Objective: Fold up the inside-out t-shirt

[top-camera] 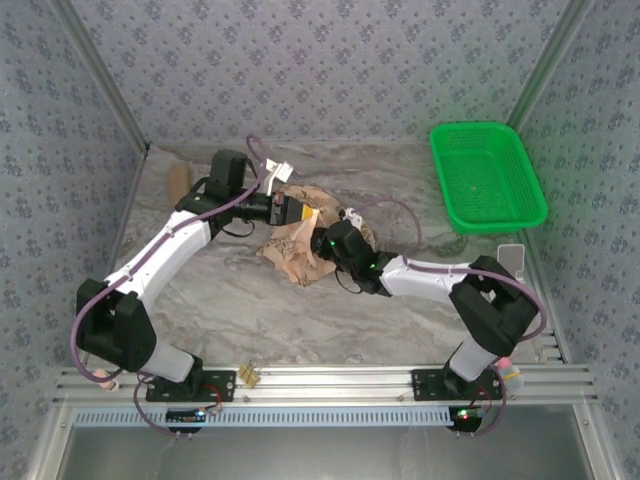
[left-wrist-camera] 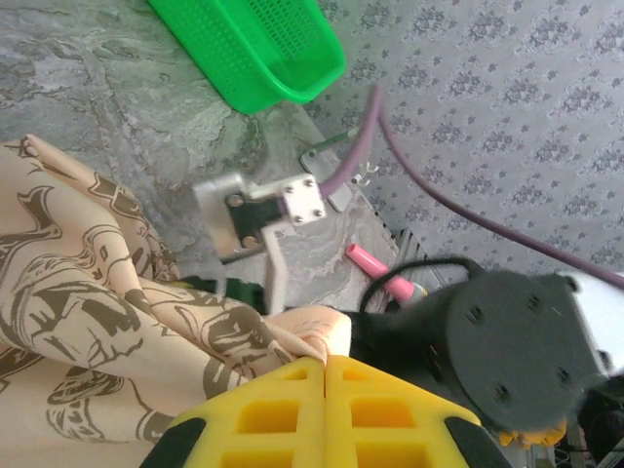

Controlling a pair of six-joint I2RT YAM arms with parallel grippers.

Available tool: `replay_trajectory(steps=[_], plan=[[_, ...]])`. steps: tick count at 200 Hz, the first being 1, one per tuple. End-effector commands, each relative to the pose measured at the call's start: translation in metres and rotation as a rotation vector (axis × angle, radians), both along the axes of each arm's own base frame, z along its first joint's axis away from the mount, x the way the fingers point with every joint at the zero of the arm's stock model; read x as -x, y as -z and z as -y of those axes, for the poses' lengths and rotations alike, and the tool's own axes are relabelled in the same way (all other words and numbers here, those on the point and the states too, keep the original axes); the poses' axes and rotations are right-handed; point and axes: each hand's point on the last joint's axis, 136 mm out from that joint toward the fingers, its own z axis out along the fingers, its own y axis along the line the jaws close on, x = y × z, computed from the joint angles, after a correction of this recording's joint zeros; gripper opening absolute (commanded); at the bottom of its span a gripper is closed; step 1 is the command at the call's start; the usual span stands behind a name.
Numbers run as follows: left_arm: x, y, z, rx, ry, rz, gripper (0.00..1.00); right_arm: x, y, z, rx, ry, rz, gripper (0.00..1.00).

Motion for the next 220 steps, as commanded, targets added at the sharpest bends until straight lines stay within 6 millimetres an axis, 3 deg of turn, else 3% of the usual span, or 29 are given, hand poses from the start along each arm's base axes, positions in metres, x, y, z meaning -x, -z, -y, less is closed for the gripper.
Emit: replay_trajectory(steps=[1,29,41,49,62,94,122,131,150,161,190,220], plan=[[0.002,-0.018,-0.002,0.041,0.008,0.050,0.00,0.013,0.000,0.028,-0.016,0.252,-0.148,0.24],[-0.002,-0.010,-0.010,0.002,-0.014,0.066,0.00,0.027,-0.013,0.036,0.031,0.216,-0.159,0.14],[-0.003,0.002,-0.019,-0.074,-0.035,0.103,0.00,0.031,-0.017,0.044,0.067,0.172,-0.157,0.07],[-0.004,0.012,-0.024,-0.124,-0.033,0.136,0.00,0.032,-0.017,0.049,0.098,0.117,-0.155,0.07],[-0.007,0.033,-0.033,-0.212,-0.056,0.159,0.00,0.034,-0.017,0.054,0.176,-0.007,-0.123,0.00],[-0.021,0.098,-0.051,-0.350,-0.147,0.151,0.00,0.037,-0.001,0.073,0.395,-0.462,-0.026,0.00],[-0.022,0.139,-0.046,-0.327,-0.165,0.102,0.00,0.028,0.013,0.079,0.398,-0.707,-0.030,0.00],[-0.020,0.143,-0.043,-0.297,-0.160,0.103,0.08,0.022,0.014,0.075,0.367,-0.728,-0.043,0.00],[-0.018,0.139,-0.039,-0.275,-0.148,0.129,0.40,0.007,0.006,0.062,0.330,-0.717,-0.016,0.00],[-0.015,0.136,-0.038,-0.289,-0.133,0.148,0.53,-0.002,0.005,0.060,0.321,-0.686,-0.015,0.00],[0.002,0.136,-0.029,-0.385,-0.024,0.218,0.62,-0.016,0.010,0.059,0.322,-0.643,-0.052,0.00],[0.013,0.148,-0.001,-0.499,0.071,0.325,0.65,-0.020,0.010,0.058,0.288,-0.610,-0.067,0.00]])
